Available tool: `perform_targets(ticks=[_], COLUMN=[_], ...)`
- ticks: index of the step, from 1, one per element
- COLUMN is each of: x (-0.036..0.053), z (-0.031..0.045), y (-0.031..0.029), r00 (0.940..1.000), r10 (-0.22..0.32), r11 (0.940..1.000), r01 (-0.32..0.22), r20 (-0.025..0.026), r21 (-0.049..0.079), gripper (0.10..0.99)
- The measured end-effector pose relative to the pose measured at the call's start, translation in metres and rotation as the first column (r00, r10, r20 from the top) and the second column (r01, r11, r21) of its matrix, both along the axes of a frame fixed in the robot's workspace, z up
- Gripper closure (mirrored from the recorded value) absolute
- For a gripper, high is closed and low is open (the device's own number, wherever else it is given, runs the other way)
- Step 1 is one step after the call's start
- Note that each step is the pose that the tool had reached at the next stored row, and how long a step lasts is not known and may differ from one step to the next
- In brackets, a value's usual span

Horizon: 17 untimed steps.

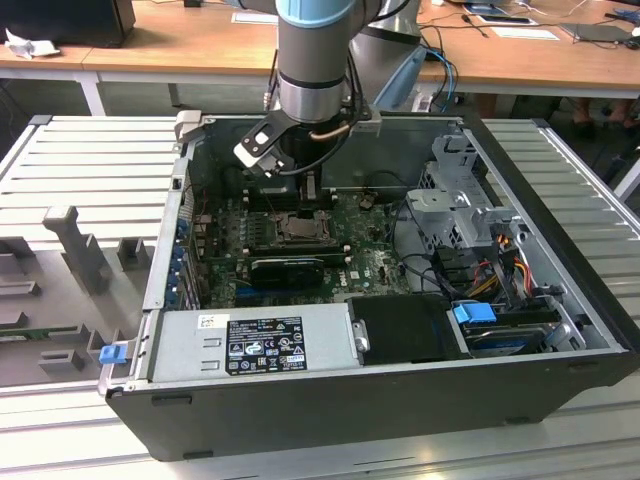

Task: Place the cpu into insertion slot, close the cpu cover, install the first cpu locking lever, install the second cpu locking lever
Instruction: 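Close the cpu cover, then install the first cpu locking lever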

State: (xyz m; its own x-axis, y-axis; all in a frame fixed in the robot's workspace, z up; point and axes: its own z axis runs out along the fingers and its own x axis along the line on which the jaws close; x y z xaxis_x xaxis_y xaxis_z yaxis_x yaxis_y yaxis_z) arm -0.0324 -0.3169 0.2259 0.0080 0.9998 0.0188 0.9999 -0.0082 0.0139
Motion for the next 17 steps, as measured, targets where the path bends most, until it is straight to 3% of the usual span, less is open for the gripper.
perform_targets(ticks=[5, 17], x=[-0.0052, -0.0054], z=[0.0000, 0.0083], y=[0.0000, 0.0000], r00=[1.0000, 1.0000], r10=[0.000, 0.000], r11=[1.0000, 1.0000], r01=[0.000, 0.000], r20=[0.0000, 0.0000], r21=[0.000, 0.000], gripper=[0.980, 0.980])
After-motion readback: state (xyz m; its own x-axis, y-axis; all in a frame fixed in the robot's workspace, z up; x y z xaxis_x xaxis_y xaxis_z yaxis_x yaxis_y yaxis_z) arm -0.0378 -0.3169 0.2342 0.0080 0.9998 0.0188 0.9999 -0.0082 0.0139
